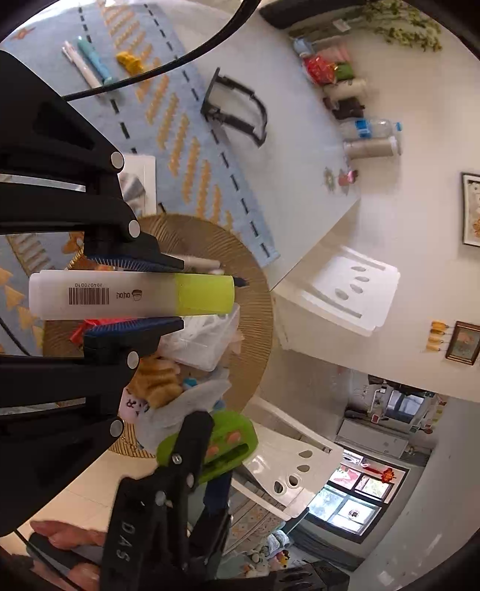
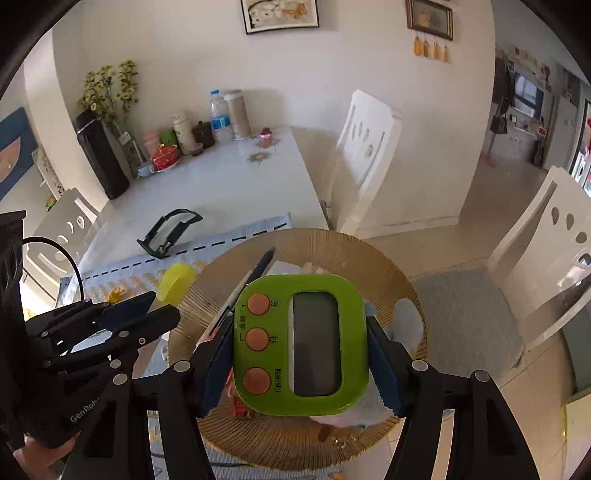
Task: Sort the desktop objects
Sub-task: 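Carry highlighter and timer over the golden basket and open both grippers, then move the left gripper to the pink FOX'S candy and grasp it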
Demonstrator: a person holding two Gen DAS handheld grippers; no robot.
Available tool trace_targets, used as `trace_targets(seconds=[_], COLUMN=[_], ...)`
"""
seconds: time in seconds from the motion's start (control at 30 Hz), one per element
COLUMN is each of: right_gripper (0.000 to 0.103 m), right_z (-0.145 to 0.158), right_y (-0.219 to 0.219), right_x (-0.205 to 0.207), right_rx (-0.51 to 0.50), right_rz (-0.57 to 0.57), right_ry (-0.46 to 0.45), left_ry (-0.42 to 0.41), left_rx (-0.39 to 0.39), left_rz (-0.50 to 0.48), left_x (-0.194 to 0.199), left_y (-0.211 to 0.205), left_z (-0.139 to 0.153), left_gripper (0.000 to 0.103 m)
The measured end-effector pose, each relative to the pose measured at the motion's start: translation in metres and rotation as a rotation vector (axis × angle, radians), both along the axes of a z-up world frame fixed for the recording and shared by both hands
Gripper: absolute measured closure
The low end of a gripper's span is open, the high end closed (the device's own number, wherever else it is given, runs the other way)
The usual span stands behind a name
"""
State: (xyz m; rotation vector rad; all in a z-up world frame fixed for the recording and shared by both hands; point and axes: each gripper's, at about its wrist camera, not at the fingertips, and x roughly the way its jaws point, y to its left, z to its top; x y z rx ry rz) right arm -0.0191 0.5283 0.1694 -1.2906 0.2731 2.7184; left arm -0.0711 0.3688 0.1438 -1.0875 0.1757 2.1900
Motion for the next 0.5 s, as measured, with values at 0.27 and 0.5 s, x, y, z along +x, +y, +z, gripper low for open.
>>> trace_targets(seconds=[0.27,0.5], right_gripper=[0.030,0.030], right_z=[-0.008,-0.004], right_y=[0.003,-0.013], right_x=[0.013,0.036], right_rx=[-0.042,-0.083], right_rz=[0.004,-0.009], right_ry=[-0.031,-0.026], left_ry=[-0.090,-0.082], left_rx=[-0.047,-0.060], left_rz=[0.049,0.081], left_x=[0.009,0.034], left_y=[-0.011,-0.049], left_z=[-0.015,-0.013], left_gripper=[0.070,0.069])
